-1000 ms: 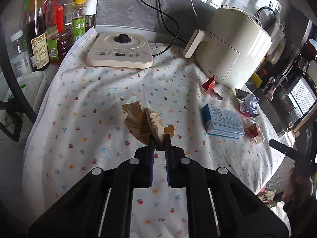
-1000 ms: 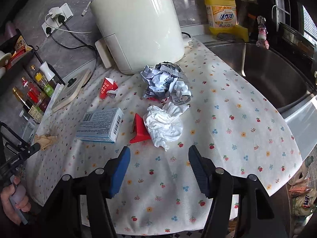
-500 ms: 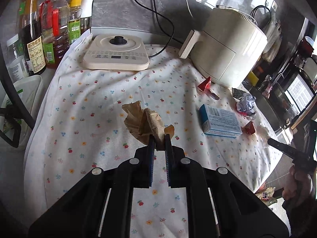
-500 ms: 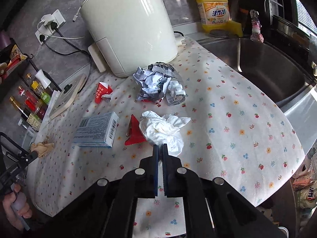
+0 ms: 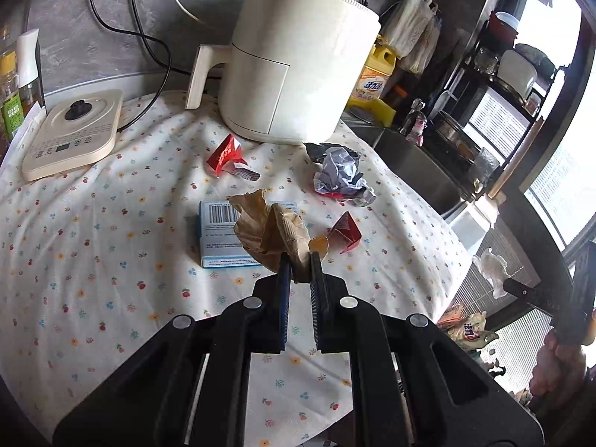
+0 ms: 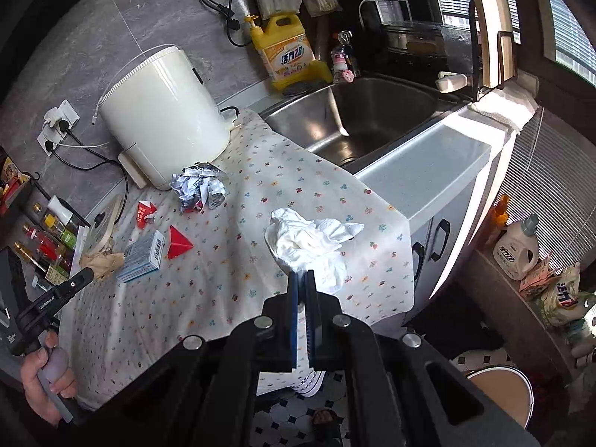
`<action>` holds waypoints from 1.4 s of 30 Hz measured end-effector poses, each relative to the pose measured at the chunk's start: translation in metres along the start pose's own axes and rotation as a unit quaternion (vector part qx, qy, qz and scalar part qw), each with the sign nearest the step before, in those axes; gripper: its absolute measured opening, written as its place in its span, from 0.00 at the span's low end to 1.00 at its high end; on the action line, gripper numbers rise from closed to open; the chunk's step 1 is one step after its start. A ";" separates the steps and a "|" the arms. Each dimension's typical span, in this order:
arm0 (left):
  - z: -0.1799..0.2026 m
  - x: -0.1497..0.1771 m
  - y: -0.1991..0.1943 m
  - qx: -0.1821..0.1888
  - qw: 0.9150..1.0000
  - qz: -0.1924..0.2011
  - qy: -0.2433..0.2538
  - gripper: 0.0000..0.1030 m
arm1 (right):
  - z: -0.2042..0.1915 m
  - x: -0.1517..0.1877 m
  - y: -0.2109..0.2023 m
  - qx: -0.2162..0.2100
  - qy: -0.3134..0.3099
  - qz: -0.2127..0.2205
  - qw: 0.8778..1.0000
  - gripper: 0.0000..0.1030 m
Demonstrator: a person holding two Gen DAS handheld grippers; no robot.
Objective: Collect trash
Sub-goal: 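Carry the brown paper and white tissue with both tools over the white bucket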
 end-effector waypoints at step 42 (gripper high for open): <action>0.304 0.167 -0.001 0.128 0.979 -0.102 0.125 0.10 | 0.218 0.176 -0.144 0.098 0.128 -0.093 0.982 0.09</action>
Point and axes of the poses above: each gripper's, at about its wrist camera, not at the fingertips, and y roughly the way its jaws point, z to its right, x to its underside, the point moved 10 cm from there along y, roughly the way its jaws point, and after that the axes turned 12 degrees about -x, right-handed, at the moved point
